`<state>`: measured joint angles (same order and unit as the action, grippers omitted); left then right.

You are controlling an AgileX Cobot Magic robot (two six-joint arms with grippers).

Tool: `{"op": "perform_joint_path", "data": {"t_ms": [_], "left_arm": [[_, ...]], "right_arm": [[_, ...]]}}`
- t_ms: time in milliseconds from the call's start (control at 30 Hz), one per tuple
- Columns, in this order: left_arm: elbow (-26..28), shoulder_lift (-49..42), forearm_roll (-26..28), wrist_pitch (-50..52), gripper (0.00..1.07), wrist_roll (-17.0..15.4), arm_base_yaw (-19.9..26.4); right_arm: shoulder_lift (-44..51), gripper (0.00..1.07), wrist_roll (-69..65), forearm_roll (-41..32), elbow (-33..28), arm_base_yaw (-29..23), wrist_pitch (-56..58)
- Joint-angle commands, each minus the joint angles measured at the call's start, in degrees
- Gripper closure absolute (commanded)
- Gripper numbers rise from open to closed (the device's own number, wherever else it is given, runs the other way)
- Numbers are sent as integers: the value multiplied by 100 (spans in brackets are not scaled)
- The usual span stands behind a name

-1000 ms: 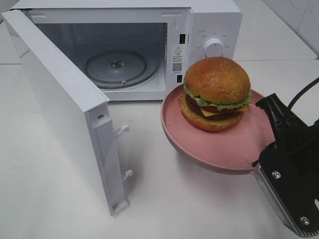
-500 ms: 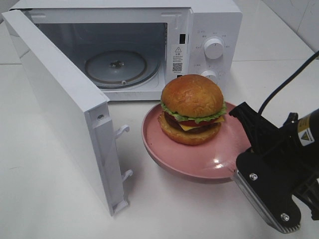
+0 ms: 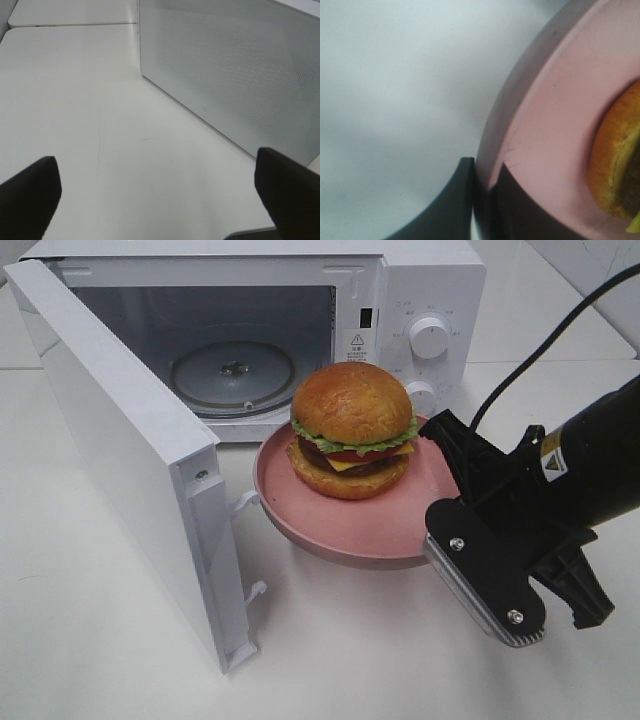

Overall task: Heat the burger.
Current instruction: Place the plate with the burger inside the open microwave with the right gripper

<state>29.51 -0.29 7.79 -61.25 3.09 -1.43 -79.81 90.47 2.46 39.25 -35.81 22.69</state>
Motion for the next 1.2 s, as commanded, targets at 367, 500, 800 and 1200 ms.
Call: {"op": "perform_joint_path", "data": {"t_ms": [367,500,800,1200], "left_arm": [[0,-103,-6,11,9,-11,23],[0,-103,-6,11,9,-11,23],[0,-103,6,11,9,-11,23],[0,-103,6,11,9,-11,23]], "right_arm": [[-544,107,1071,-871,796,52,40],[-676,107,1209,-1071,1014,241,63],[-1020,107,1593,-1352,1467,315,275],[-1404,107,1432,-1060,1822,115,252]]}}
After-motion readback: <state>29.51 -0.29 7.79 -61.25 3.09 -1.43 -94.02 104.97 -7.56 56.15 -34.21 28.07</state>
